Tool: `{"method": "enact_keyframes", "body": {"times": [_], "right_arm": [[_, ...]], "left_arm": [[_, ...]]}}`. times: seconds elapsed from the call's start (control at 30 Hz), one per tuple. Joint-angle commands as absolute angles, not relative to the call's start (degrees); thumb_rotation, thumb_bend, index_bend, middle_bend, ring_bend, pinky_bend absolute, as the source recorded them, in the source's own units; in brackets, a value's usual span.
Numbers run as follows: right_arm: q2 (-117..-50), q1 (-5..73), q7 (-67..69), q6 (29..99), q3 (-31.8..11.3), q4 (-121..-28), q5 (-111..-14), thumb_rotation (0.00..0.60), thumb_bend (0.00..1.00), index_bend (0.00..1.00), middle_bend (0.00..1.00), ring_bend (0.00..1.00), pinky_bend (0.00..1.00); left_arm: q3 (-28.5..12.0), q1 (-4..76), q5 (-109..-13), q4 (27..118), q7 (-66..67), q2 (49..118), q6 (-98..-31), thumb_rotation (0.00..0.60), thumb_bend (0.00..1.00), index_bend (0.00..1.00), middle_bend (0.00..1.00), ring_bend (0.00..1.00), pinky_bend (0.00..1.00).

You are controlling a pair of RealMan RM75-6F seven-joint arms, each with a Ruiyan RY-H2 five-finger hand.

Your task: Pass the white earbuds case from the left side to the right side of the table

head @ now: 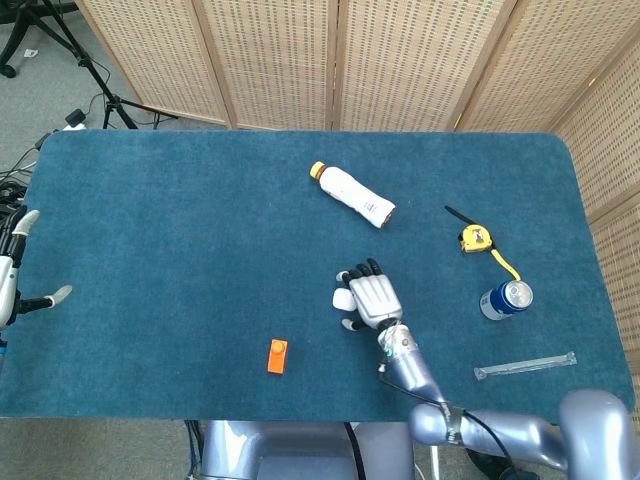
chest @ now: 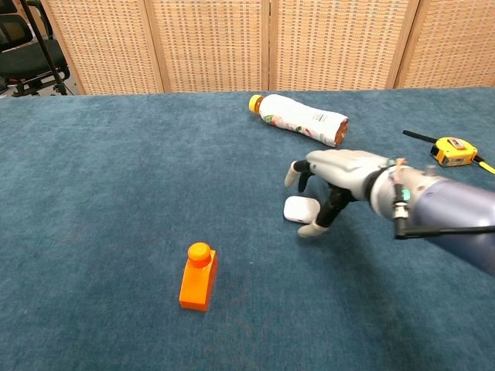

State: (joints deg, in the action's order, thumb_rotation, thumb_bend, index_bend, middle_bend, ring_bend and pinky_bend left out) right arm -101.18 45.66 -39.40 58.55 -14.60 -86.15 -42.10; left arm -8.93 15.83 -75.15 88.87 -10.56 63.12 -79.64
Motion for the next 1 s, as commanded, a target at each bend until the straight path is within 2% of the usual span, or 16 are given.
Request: {"method": "enact_keyframes", "body": {"times": [0.03, 0.23, 0.53, 0.87, 1.0], "right_arm": [[-103.4, 47.5, -41.7, 60.6, -15.2, -84.8, -40.8, 0.6, 0.26, 0.25, 0.3, 0.18, 0.0], [-103.5, 48.1, -43.6, 62.2, -14.8, -84.0, -40.1, 0.6, 0.26, 0.26, 0.3, 0.18, 0.0], [-102.4, 47.1, -43.4, 62.8, -11.9, -84.4, -42.2, 0.6, 0.26, 0.28, 0.34, 0.23, 0.0], [-103.4, 47.1, -42.0, 62.6, -11.6, -81.6, -44.1, 0.6, 0.28, 0.38, 0.44, 0.32, 0.0], [-105.3, 47.6, -40.7, 62.4, -11.7, -78.1, -46.3, 0.6, 0.33, 0.5, 0.55, 0.41, 0.0]], "left_arm": [[-9.1, 15.6, -75.4, 88.7, -11.4, 62.9, -79.6, 0.6, 0.0, 0.0, 0.0, 0.0, 0.0], [-9.7, 15.2, -75.4, 88.2, -13.3, 62.4, -79.4, 0.6, 0.0, 0.0, 0.0, 0.0, 0.0], [-9.9, 15.0, -76.0, 88.4, -13.3, 62.3, -79.3, 0.6, 0.0, 0.0, 0.0, 0.0, 0.0], [-10.0, 14.8, -76.3, 88.7, -12.7, 62.5, -79.3, 0.6, 0.0, 0.0, 0.0, 0.0, 0.0], [-10.2, 14.7, -76.2, 88.6, -12.7, 62.5, -79.2, 0.6, 0.0, 0.0, 0.0, 0.0, 0.0]]}}
